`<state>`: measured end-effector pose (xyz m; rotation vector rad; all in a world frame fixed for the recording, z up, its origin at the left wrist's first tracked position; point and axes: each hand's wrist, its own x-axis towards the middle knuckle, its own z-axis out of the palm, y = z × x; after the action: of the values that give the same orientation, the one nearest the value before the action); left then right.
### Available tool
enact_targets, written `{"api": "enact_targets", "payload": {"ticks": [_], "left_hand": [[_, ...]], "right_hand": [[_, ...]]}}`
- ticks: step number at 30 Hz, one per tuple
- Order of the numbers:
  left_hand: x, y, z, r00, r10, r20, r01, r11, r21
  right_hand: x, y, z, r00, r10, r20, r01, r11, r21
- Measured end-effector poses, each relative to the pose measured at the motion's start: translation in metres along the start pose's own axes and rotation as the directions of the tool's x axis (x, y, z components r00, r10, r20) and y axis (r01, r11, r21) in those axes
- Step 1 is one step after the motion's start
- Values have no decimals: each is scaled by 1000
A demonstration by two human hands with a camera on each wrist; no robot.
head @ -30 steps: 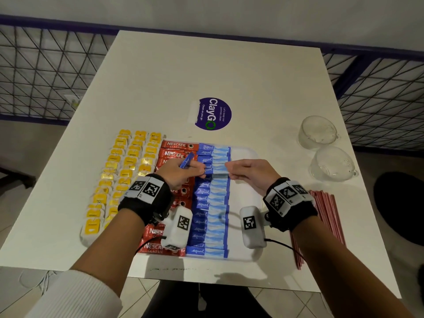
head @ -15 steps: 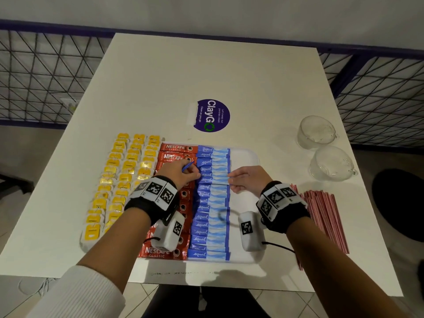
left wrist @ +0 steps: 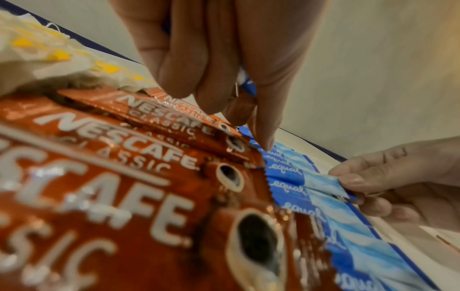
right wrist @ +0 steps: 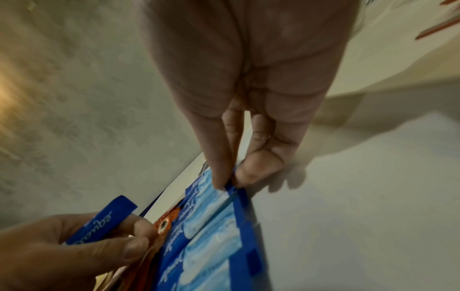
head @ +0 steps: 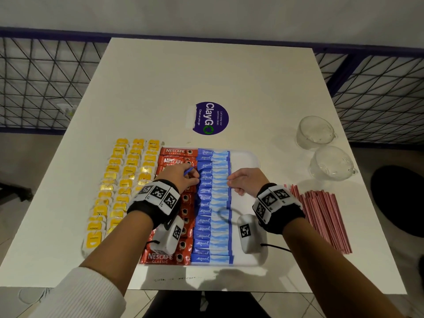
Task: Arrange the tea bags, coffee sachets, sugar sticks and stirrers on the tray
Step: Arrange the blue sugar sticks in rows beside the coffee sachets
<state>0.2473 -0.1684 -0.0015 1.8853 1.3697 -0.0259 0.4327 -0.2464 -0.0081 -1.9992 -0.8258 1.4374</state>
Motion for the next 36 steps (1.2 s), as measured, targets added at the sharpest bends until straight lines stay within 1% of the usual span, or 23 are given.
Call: {"api": "enact_targets", "payload": {"ticks": [7,10,13,15,17,20,24,27,29,32,36], "left_hand": [[1,3,-3,1000,-15,-21,15,1000,25],[-2,11,-7,1000,-9,-10,9,1000,25],[-6,24,-11,994,35,101,-36,999,9],[-7,30,-11,977,78,196,-77,997,-13],[-9,35,-9,958,111,263,-100,993,-56],[-13,40,-5,949,100,299,-27,971,-239],[-18,41,-7,961,114,253,9,897,-441],[-19,36,-11,978,83,192,27,859,-511],[-19,33,-12,989,65,132,16,843,-537],[-19,33,-11,998,26,53,11,798,-603],[-20,33,-9,1000,7,-14,-15,722,-692]], "right_hand": [[0,-3,0,1000,5,-18,-6,998,-56],[-2,-5,-2,997,-53,-59,50,997,-56],[-9,-16,-2,984,-176,-20,175,984,-23],[-15,-26,-1,968,-248,40,250,968,-24],[-18,-33,1,951,-296,87,301,952,-56],[-18,-35,-1,947,-314,68,319,944,-88],[-18,-32,-12,965,-263,19,263,965,-1],[-20,-28,-21,976,-219,20,216,973,79],[-21,-25,-23,976,-208,61,206,978,40],[-21,-22,-21,973,-181,146,196,976,-92],[-23,-22,-12,962,-192,195,213,972,-95]]}}
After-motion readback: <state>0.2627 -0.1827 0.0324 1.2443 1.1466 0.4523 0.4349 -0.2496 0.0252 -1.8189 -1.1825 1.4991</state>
